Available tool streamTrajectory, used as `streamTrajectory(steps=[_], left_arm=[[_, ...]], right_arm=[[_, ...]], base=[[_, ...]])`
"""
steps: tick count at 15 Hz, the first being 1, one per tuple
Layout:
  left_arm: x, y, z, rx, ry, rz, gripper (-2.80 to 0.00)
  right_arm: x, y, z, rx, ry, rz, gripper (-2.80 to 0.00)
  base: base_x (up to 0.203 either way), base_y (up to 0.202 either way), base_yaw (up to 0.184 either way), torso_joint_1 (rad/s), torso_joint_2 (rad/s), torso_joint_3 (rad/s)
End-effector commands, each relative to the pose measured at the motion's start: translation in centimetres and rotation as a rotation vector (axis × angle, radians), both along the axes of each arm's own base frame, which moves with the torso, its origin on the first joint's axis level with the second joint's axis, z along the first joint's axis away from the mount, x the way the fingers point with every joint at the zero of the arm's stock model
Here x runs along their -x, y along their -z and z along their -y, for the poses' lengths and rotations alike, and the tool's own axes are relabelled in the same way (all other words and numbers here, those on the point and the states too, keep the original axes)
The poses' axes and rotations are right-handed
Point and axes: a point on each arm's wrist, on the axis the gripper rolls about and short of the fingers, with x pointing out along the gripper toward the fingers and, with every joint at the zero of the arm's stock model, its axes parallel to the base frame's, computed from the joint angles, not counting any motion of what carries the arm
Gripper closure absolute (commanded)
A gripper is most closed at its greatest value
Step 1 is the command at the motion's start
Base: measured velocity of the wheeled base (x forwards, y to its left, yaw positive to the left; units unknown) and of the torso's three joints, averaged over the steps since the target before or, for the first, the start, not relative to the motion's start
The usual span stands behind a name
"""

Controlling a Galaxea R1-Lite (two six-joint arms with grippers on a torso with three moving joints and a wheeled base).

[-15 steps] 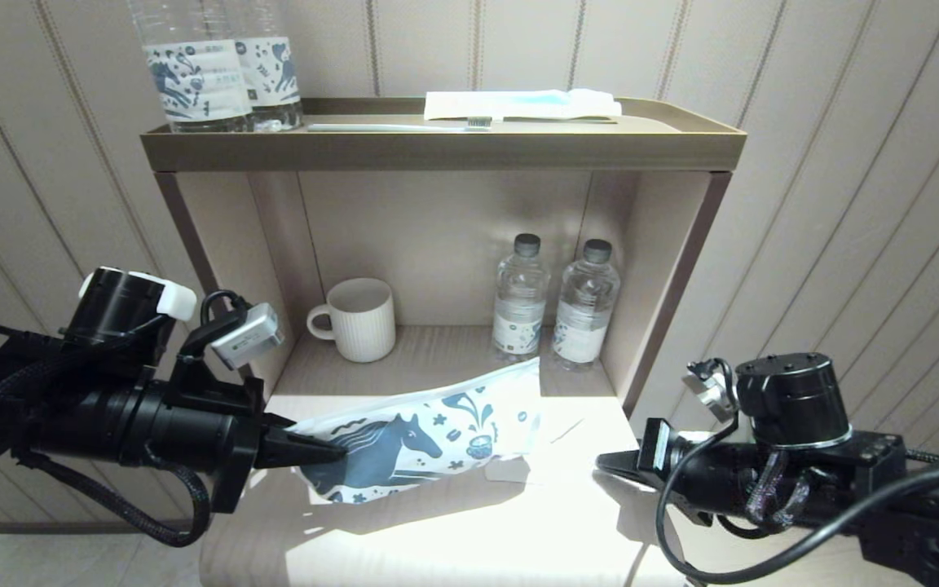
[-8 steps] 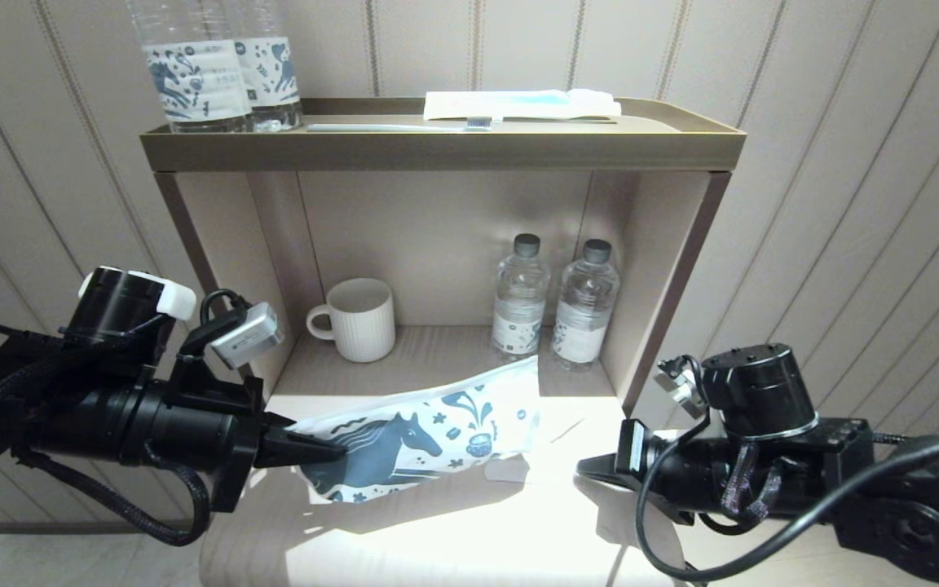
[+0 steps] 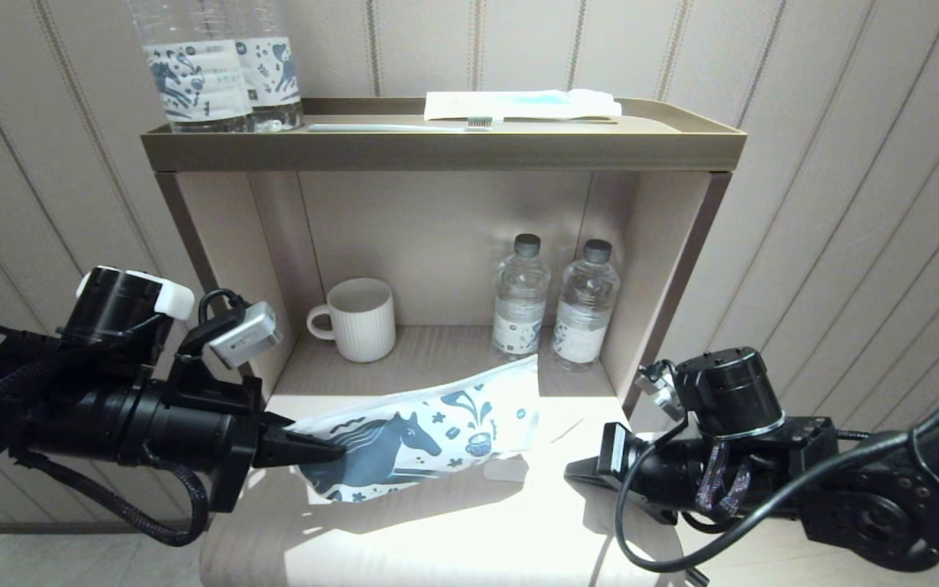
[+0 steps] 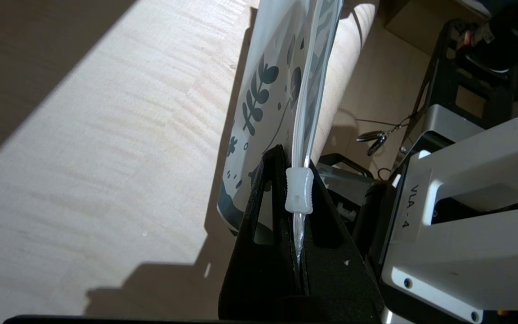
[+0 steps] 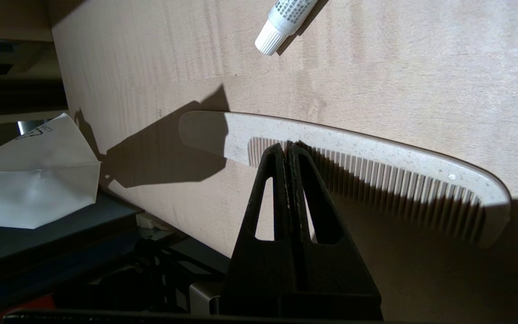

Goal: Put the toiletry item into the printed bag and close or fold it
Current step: Pick up the comb

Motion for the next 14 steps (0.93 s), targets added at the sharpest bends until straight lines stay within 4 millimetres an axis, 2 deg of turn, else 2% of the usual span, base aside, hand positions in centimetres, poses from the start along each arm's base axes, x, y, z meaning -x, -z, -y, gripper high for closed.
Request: streamTrajectory(steps=[1,7,14], left_arm=[[0.0,0.0,0.0,0.002,0.005,-0.001,0.0],[-0.1,0.2,0.1,0.0,0.007,-0.006,0.0],[0.0,0.2,0.1,0.001,0.01,-0.005,0.0]], right_arm=[[0.0,0.4,0.2,0.003,0.008,-0.017,0.0],[0.3,0.2,1.7,0.013,0.043,-0.007,0.0],[0.9,-0.2,2.6,0.011,0.062,0.003,0.0]], base=[[0.0,0.0,0.0,0.0,0.0,0.0],[0.0,0.0,0.0,0.0,0.0,0.0],[0.0,0.0,0.0,0.0,0.0,0.0]])
